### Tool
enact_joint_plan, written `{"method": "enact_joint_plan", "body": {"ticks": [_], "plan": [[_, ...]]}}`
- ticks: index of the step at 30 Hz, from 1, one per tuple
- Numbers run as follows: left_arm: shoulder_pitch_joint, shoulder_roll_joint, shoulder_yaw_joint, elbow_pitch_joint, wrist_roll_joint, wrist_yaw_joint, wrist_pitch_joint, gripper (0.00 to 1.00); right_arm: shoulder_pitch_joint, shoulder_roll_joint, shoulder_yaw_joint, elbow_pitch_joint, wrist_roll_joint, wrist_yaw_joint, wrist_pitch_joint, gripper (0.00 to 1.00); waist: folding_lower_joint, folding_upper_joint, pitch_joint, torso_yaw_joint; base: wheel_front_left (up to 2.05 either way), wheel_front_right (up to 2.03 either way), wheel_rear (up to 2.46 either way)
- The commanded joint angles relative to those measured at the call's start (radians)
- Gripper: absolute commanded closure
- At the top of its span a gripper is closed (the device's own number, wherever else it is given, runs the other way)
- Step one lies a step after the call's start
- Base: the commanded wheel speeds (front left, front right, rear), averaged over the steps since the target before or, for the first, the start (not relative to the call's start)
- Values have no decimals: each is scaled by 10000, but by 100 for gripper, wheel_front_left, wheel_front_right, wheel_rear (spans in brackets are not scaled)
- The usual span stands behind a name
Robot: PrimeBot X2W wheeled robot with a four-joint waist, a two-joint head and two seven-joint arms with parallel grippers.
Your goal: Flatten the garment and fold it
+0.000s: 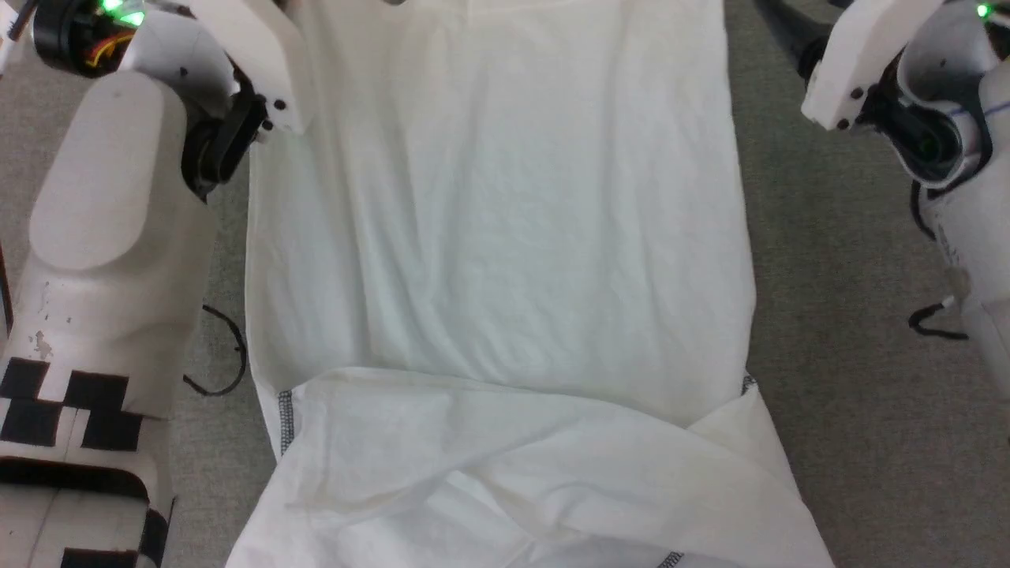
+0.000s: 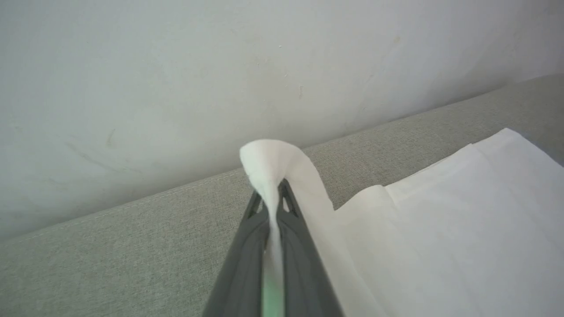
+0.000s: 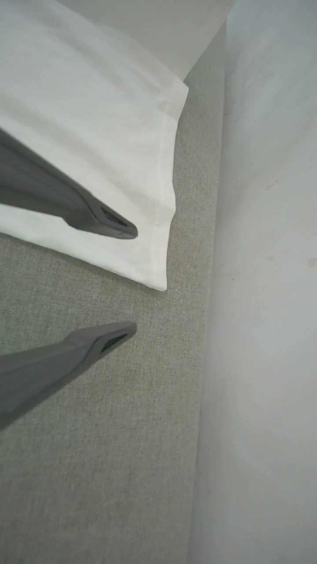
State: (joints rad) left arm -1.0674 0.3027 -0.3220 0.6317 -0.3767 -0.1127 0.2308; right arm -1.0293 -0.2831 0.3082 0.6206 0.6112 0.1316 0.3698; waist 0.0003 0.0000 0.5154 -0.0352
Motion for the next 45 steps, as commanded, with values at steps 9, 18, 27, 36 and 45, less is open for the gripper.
{"method": "enact_joint_plan", "body": {"ticks": [9,18,27,36,45], "plan": [[-299,-157,-323,-1310,-133,-75,-143,100,-2201,-116,1214,2600,183,-9,1436,0,-3,0,1340,1248,0,0,0],[-140,-27,-403,-1635,-292,-93,-142,100,-2506,71,2221,3984,571,-9,3934,100,-3,0,1251,1231,0,0,0],[-131,322,-110,-1333,-413,-30,-796,100,-3005,-881,2785,2944,172,-9,1294,100,-3,0,419,1000,0,0,0],[-453,744,303,-938,-286,203,-2155,100,-3221,-1155,2127,2819,278,-9,-2075,100,-3,0,-754,696,0,0,0],[2229,862,794,-2306,-1029,460,-2878,100,-1089,-1631,2932,1407,401,-9,-3896,100,-3,0,-2173,587,0,0,0]]}}
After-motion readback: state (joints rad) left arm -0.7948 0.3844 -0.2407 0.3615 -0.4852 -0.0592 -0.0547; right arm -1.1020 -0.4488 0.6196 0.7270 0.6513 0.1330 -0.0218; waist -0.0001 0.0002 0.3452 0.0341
